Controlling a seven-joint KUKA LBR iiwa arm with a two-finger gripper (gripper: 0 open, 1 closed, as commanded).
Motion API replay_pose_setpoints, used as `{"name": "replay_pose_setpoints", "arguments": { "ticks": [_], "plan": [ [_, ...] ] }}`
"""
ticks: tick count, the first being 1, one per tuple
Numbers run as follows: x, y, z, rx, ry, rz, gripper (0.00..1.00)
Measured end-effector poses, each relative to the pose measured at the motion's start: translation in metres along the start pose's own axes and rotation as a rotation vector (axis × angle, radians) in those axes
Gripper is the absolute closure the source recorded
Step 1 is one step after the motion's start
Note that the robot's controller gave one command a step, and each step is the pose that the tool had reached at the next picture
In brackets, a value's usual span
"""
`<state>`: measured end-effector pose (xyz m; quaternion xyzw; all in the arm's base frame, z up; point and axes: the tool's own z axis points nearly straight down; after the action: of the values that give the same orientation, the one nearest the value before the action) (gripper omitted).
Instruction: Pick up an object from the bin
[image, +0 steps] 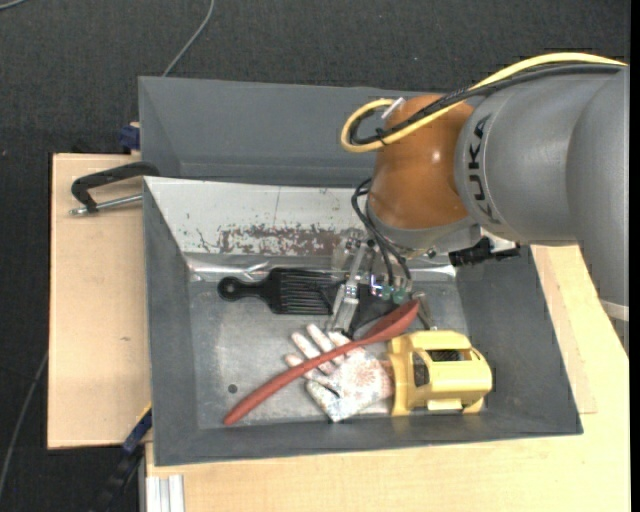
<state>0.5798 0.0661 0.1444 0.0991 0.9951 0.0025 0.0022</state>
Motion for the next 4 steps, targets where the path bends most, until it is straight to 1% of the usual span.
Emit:
{"name": "replay_pose_setpoints", "arguments": {
  "ticks": [1, 2, 3, 4],
  "plan": [
    [-0.007, -0.025, 0.069, -0.001, 0.0, 0.1, 0.0],
    [-0.006, -0.003, 0.074, -0.001, -0.003, 0.165, 1.0],
    [-0.006, -0.003, 0.074, -0.001, -0.003, 0.165, 1.0],
    [-0.004, -0.004, 0.06, 0.002, 0.006, 0.164, 1.0]
  ]
}}
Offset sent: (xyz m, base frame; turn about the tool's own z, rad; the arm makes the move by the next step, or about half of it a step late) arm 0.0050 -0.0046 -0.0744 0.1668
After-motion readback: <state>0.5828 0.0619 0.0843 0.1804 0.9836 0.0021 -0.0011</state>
